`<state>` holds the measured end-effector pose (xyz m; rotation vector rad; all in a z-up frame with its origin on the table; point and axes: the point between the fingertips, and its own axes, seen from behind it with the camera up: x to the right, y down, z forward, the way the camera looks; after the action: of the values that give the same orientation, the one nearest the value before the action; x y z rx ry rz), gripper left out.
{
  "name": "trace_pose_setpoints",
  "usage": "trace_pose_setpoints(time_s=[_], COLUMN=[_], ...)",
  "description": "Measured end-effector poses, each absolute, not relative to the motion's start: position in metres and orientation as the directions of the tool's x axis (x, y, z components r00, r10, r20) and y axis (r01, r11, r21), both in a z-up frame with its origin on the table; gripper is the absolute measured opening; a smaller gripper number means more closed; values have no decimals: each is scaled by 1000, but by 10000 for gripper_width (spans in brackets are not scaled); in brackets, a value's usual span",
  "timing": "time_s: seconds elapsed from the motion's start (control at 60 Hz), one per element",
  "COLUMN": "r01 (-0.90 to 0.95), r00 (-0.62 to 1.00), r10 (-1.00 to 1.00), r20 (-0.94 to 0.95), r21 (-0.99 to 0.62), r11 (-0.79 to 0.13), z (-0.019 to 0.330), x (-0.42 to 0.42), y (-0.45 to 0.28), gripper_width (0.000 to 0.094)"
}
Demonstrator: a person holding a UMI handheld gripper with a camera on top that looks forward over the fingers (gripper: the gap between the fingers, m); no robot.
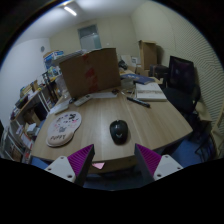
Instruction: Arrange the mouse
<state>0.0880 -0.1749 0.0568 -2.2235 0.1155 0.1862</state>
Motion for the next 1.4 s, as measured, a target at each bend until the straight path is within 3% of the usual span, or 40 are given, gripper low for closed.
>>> trace_pose_setpoints(time_s=[0.183, 0.35, 0.5, 0.6, 0.65, 0.933, 1.033, 1.25, 1.317, 1.4], r01=[-35, -46, -23, -31, -32, -53, -34, -34, -36, -37], r00=[997, 997, 999, 999, 999, 999, 999, 997, 996, 992], r10=[35, 24, 17, -28, -24, -22, -12, 57, 70, 100], r20=[-69, -72, -34, -22, -25, -49, -32, -56, -61, -77], r21=[-809, -820, -900, -933, -936, -865, -860, -943, -948, -933], r11=[-586, -571, -436, -358, -351, -499, -509, -330, -317, -357], z=[15, -13, -12, -10, -9, -14, 10, 145, 150, 125], x=[93, 99, 106, 112, 109, 107, 97, -23, -71, -125], y=[-118, -75, -40, -33, -32, -34, -38, 2, 21, 40], gripper_width=[828, 833, 805, 687, 577, 374, 362, 360, 360, 358])
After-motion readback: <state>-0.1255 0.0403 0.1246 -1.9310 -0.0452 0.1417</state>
